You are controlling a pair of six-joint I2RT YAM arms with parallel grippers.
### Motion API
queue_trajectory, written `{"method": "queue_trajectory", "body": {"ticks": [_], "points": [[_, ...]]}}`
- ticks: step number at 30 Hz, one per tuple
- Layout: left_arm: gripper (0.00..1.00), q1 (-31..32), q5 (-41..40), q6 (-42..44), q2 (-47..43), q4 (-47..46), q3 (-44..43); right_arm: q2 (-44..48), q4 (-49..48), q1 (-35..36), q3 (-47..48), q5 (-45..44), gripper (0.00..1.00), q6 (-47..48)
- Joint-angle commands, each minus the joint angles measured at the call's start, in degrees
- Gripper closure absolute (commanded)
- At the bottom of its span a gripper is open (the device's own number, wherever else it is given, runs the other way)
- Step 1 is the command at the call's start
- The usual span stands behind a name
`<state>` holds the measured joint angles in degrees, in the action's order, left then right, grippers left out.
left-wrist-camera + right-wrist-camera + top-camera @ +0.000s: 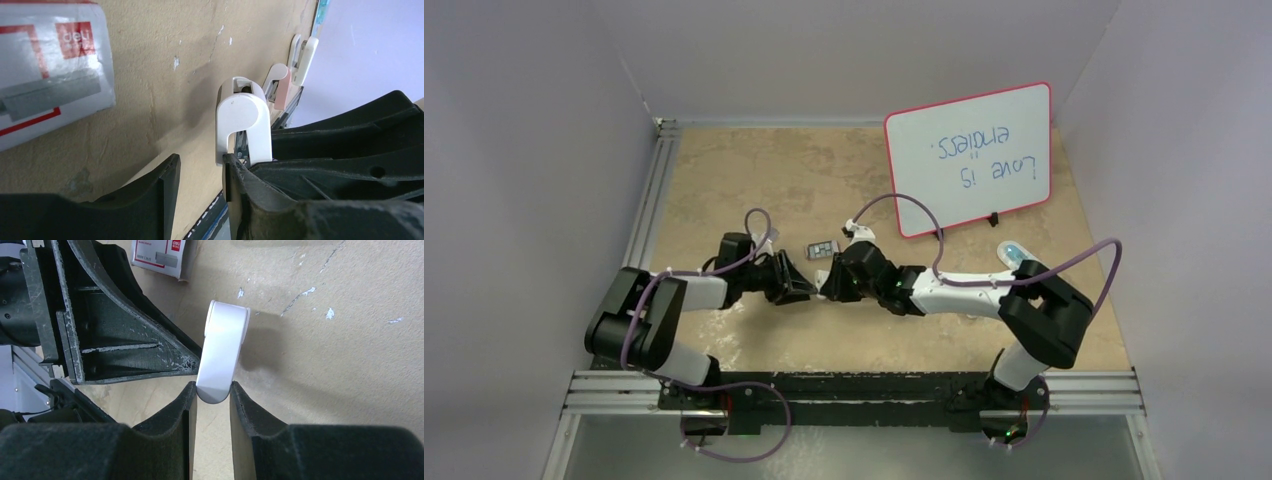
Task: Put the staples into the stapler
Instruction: Open the stapler at the center of the board.
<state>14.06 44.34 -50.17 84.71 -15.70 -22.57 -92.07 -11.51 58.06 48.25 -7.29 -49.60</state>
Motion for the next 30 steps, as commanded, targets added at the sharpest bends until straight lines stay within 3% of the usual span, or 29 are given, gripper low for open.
{"method": "queue_trajectory", "body": {"ticks": [1, 9, 17, 24, 30], "points": [[0.66, 0.77, 1.09, -2.18, 1.68, -7.90, 0.82, 2.01, -5.16, -0.62, -0.09, 3.22, 0.76, -1.34], [0.67, 0.94, 2.23, -3.24, 2.29, -10.43, 1.69, 1.01, -6.03, -1.03, 0.09, 5.10, 0.76, -1.00], [0.59, 1.03, 2.85, -2.89, 1.42, -11.42, 1.67, 0.40, -6.36, -1.11, 0.22, 5.86, 0.76, -0.81], [0.65, 1.14, 2.48, -3.58, 0.28, -10.88, 1.83, 0.23, -6.16, -1.28, 0.63, 5.97, 0.77, -0.66], [0.46, 1.14, -1.77, 0.80, -4.07, -2.38, 0.14, 0.44, -5.72, -1.72, 0.73, 5.69, 0.77, -0.67]]}}
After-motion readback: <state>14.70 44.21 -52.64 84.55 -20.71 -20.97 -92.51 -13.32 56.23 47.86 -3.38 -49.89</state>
